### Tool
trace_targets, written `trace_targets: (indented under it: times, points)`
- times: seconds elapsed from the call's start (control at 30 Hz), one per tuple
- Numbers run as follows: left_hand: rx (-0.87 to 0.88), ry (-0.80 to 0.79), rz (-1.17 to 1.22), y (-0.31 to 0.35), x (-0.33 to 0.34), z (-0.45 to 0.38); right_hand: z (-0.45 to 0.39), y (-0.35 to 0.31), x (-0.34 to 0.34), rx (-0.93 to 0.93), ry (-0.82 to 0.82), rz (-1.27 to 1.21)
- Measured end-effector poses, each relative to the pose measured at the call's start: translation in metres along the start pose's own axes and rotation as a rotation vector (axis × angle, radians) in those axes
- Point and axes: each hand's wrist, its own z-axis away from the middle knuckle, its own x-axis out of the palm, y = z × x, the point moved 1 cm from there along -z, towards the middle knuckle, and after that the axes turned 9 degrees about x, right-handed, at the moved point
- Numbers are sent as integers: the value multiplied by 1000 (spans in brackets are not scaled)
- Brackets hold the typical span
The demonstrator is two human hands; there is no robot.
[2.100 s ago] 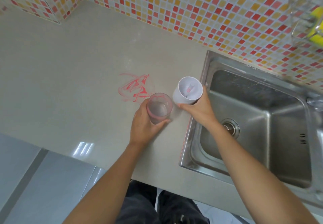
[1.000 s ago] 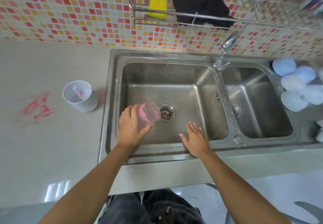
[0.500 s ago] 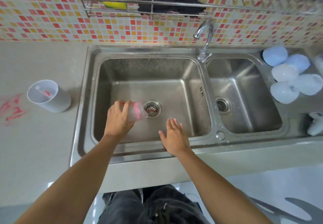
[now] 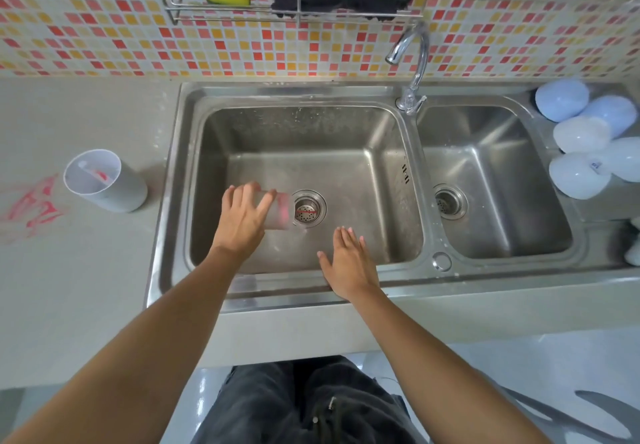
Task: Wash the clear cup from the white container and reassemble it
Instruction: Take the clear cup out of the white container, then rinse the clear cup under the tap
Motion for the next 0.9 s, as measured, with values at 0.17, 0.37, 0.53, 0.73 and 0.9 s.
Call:
trace_targets:
  times: [0.17, 0.37, 0.53, 0.73, 0.9]
  points:
    - [101, -32, -93, -6, -4, -5, 1, 0, -1, 21, -25, 12]
    - [6, -63, 6, -17, -10, -11, 0, -1, -1, 18, -14, -16]
    - [-93, 0, 178, -5, -20, -35, -23, 14, -34, 102, 56, -315]
    - [-88, 41, 444, 26, -61, -103, -113, 53, -139, 228, 259, -498]
    - [-135, 125, 761, 46, -88, -153, -184, 72, -195, 252, 269, -531]
